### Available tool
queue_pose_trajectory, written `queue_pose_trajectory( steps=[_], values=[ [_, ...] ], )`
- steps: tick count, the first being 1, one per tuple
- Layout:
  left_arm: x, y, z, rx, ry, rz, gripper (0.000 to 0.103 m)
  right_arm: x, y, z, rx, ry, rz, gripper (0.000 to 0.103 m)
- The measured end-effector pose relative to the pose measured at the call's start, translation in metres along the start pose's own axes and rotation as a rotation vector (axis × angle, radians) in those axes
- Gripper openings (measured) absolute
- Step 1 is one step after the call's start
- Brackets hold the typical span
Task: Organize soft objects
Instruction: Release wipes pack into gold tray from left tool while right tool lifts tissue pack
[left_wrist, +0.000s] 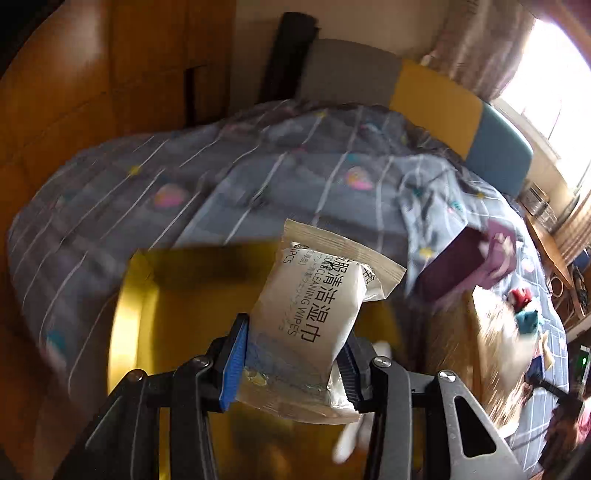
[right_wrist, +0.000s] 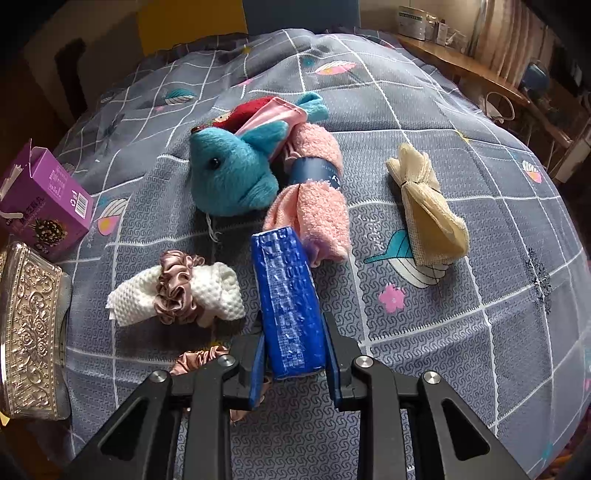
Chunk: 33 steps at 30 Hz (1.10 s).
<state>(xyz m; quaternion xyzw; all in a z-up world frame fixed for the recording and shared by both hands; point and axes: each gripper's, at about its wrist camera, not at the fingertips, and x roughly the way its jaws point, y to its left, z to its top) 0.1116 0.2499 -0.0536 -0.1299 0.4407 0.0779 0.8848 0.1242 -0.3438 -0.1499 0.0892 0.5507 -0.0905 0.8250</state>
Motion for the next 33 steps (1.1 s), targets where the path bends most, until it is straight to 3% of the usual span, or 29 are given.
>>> queue_pose_trajectory(
  steps=[5,11,19,25,29,33],
  values=[
    [-0.016,0.017,-0.06,0.0,0.007,0.022,0.045,0.0,0.005,-0.002,-0.019,-0.011,-0.025,0.027],
    [-0.019,0.004,-0.097,0.078,-0.009,0.043,0.045,-0.001,0.013,-0.005,-0.045,-0.022,-0.066,0.026],
    [-0.016,-0.015,-0.108,0.142,-0.014,0.046,0.049,-0.027,0.023,-0.007,-0.028,-0.059,-0.067,0.026],
    [-0.024,-0.013,-0.107,0.146,-0.043,0.033,0.049,-0.042,0.044,0.034,-0.022,-0.075,-0.038,0.026],
    [-0.034,-0.013,-0.106,0.165,-0.073,0.032,0.05,-0.06,0.08,0.07,-0.034,-0.119,0.035,0.026],
    [-0.042,-0.012,-0.104,0.176,-0.093,0.02,0.05,-0.099,0.144,0.094,-0.11,-0.212,0.145,0.026]
  ],
)
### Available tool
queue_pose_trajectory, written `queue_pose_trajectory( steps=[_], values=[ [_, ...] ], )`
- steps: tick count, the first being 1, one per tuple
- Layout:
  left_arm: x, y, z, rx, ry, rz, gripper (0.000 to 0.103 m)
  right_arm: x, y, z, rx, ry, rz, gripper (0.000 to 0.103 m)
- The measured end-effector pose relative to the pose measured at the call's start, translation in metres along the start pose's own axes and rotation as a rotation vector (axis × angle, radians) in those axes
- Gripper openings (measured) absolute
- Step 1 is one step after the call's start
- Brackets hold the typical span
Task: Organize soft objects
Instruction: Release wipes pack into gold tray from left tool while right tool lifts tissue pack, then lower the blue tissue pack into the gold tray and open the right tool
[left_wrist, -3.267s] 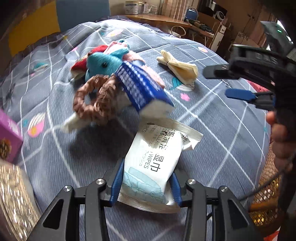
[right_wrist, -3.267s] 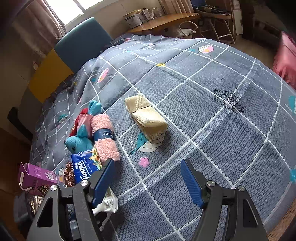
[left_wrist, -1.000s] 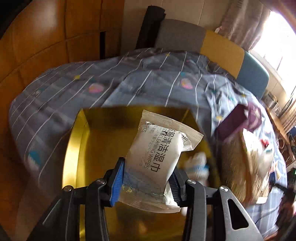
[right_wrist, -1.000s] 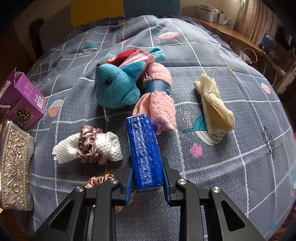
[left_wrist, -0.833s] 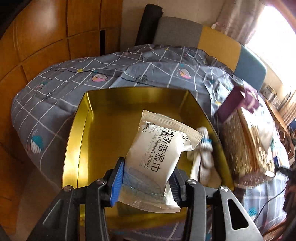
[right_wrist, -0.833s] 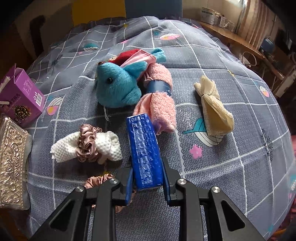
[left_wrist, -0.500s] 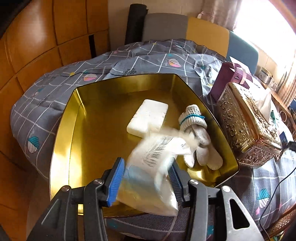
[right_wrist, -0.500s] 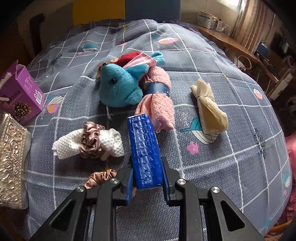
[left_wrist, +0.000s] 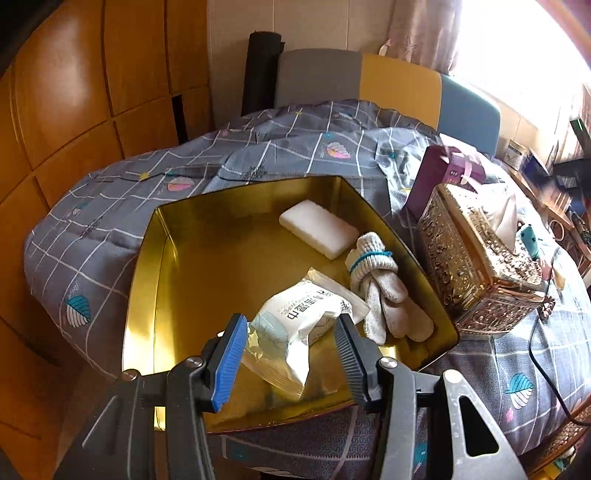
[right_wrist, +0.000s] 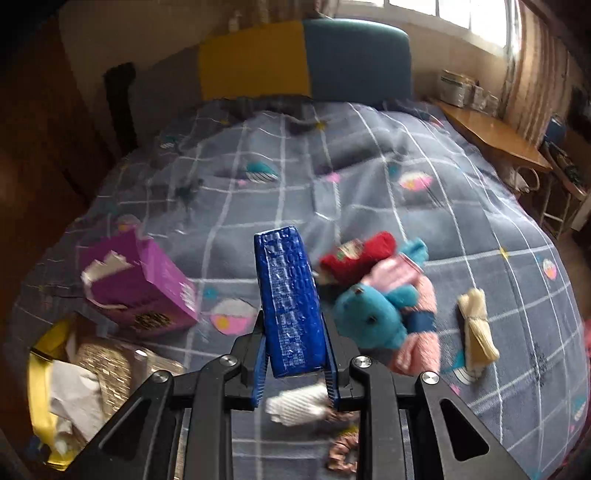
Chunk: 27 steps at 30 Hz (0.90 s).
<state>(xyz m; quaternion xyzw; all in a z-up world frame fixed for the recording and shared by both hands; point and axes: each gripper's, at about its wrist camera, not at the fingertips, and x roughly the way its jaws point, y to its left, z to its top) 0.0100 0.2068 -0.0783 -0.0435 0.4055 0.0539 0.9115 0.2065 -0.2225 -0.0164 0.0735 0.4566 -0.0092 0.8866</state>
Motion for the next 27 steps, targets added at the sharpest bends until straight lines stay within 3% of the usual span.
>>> queue_pose_trajectory(
  steps=[6,9,12,15,18,25,27],
  values=[
    [-0.007,0.003,0.0,0.007,-0.019,0.007,0.05,-0.035,0.117,0.013,-0.201,-0.083,0.265,0.026],
    [-0.008,0.007,0.001,0.005,-0.026,0.017,0.05,-0.049,0.172,-0.014,-0.355,-0.057,0.422,0.026],
    [-0.009,0.023,0.004,-0.036,-0.035,0.041,0.05,-0.05,0.215,-0.057,-0.499,0.021,0.503,0.026],
    [-0.01,0.046,0.008,-0.111,-0.038,0.067,0.05,-0.039,0.246,-0.104,-0.579,0.113,0.534,0.026],
    [-0.013,0.063,0.011,-0.16,-0.045,0.092,0.05,-0.017,0.272,-0.142,-0.611,0.184,0.501,0.026],
    [-0.017,0.072,0.007,-0.177,-0.053,0.102,0.051,0.024,0.303,-0.188,-0.579,0.344,0.518,0.03],
    [-0.018,0.067,0.006,-0.165,-0.054,0.102,0.051,0.028,0.305,-0.193,-0.578,0.367,0.525,0.041]
  ],
)
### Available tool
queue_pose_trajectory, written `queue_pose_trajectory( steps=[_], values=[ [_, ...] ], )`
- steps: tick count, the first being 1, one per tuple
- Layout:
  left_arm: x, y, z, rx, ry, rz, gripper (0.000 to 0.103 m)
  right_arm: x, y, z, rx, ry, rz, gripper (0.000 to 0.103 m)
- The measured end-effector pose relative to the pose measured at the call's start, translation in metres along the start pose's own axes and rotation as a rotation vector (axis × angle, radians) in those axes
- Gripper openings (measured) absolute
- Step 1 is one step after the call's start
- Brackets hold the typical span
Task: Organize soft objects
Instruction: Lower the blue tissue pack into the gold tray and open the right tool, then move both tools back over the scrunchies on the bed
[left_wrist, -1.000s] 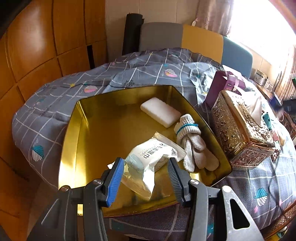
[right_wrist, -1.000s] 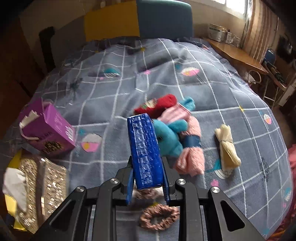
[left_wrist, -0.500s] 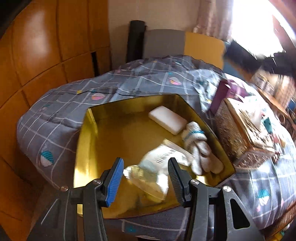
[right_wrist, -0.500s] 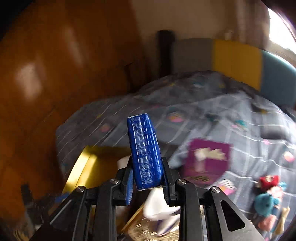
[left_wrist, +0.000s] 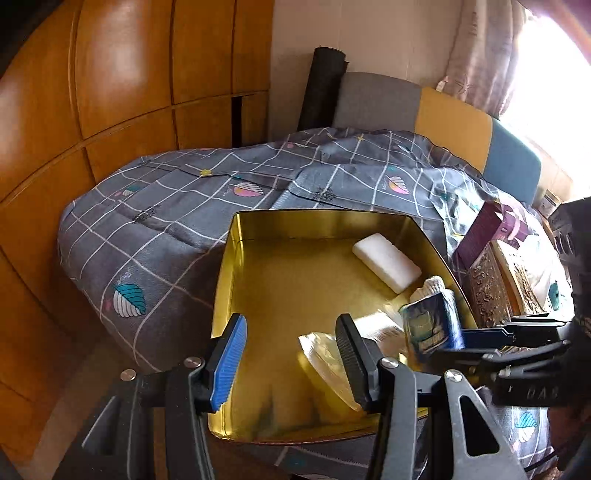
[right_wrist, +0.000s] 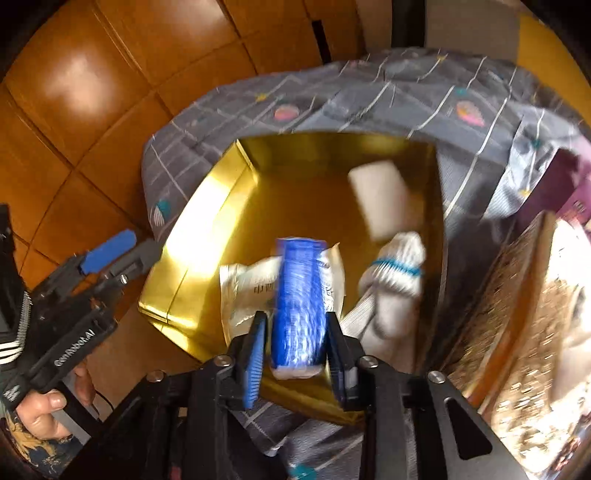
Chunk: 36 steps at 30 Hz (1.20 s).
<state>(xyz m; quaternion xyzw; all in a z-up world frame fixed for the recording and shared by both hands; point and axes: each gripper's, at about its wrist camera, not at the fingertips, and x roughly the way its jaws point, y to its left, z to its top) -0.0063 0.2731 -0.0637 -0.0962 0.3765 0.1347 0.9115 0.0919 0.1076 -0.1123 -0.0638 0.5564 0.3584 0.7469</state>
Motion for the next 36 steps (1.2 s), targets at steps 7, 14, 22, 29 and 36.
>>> queue_pose_trajectory(
  steps=[7,14,22,29,36],
  values=[
    [-0.003,-0.018,-0.001,0.045,-0.004,-0.005,0.051,-0.016,-0.002,-0.015,-0.023,-0.054,-0.057,0.049],
    [-0.012,-0.031,-0.001,0.088,-0.02,0.003,0.051,-0.048,-0.009,-0.026,-0.009,-0.162,-0.113,0.051],
    [-0.022,-0.045,-0.001,0.138,-0.043,-0.002,0.051,-0.107,-0.026,-0.042,0.02,-0.348,-0.207,0.057],
    [-0.027,-0.062,-0.002,0.181,-0.048,-0.02,0.051,-0.15,-0.062,-0.058,0.101,-0.432,-0.288,0.058],
    [-0.033,-0.082,-0.001,0.238,-0.065,-0.04,0.051,-0.18,-0.102,-0.077,0.197,-0.477,-0.385,0.066]
  ],
)
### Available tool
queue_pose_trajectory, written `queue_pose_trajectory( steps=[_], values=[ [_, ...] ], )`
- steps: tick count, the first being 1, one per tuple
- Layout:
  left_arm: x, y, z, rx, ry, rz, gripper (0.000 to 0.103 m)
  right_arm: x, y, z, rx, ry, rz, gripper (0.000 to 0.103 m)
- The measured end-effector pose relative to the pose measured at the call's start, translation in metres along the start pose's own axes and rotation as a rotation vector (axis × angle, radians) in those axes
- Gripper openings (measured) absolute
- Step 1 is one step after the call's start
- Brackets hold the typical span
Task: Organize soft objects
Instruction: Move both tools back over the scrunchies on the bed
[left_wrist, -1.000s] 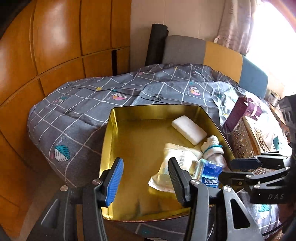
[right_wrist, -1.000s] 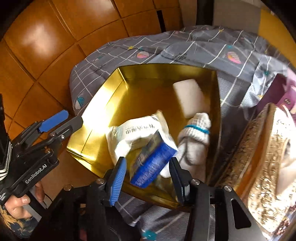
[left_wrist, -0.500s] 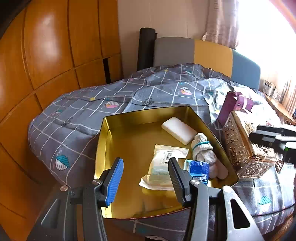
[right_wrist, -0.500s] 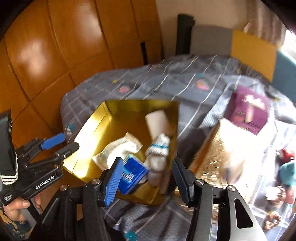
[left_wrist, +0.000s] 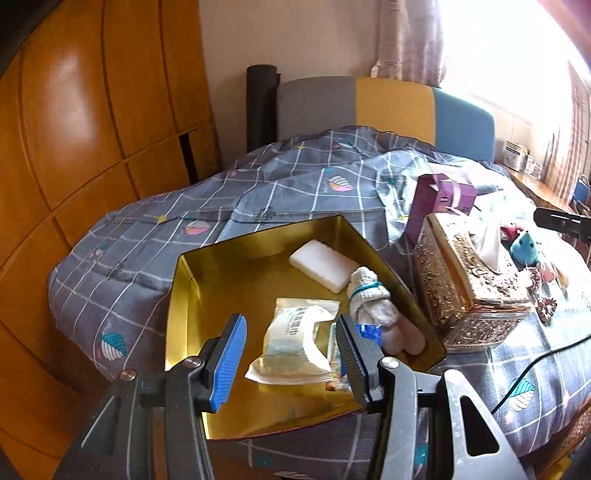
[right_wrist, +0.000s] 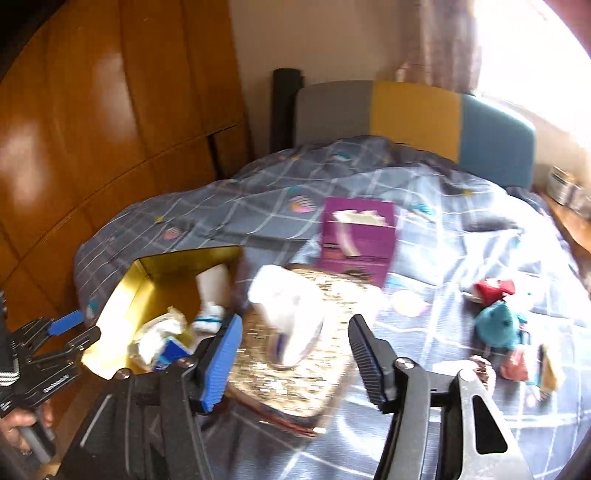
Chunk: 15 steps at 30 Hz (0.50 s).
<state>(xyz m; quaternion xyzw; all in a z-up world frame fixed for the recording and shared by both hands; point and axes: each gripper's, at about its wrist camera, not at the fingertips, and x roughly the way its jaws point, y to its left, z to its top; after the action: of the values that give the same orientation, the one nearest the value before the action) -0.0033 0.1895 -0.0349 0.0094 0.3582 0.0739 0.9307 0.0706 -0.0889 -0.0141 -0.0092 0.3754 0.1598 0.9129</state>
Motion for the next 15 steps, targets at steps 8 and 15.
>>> queue_pose_trajectory(
  steps=[8,15],
  values=[
    [-0.012,-0.03,0.021,0.075,-0.055,-0.076,0.051,-0.021,-0.082,-0.011,0.16,-0.025,-0.156,0.072],
    [-0.025,-0.088,0.054,0.18,-0.111,-0.218,0.051,-0.038,-0.19,-0.036,0.433,-0.038,-0.36,0.073]
  ],
)
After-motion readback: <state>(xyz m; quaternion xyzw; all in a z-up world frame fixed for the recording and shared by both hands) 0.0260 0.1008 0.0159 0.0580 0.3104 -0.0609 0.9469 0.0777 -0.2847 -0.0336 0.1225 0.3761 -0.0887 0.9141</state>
